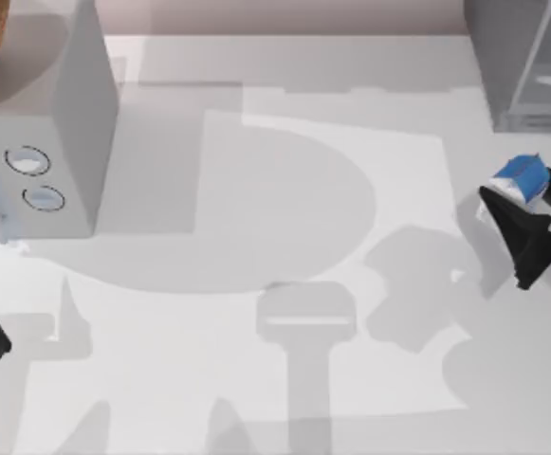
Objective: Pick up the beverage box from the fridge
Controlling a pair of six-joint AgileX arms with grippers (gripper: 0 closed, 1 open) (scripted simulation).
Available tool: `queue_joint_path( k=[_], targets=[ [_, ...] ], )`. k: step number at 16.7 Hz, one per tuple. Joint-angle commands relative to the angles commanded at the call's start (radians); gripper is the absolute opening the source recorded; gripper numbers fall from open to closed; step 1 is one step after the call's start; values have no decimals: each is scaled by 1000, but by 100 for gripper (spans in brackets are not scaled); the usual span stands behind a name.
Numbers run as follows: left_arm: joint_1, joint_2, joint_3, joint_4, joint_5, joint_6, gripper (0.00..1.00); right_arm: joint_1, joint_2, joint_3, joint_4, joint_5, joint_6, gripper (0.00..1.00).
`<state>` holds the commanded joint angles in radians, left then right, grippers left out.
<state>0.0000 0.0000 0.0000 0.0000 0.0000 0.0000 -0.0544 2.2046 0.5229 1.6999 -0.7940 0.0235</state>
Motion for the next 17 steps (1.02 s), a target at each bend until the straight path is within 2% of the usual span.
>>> queue_joint_path(
  k=[3, 10, 14, 17],
  targets=[
    [0, 0, 0, 0, 0, 0, 100, 21, 15, 13, -12, 17, 0, 0],
    [0, 0, 0, 0, 0, 0, 100, 136, 132, 204, -76, 137, -5, 0],
    [0, 0, 0, 0, 0, 0, 100, 138, 134, 207, -78, 139, -5, 0],
    [0, 0, 0, 0, 0, 0, 100, 138, 134, 207, -78, 139, -5, 23]
  ],
)
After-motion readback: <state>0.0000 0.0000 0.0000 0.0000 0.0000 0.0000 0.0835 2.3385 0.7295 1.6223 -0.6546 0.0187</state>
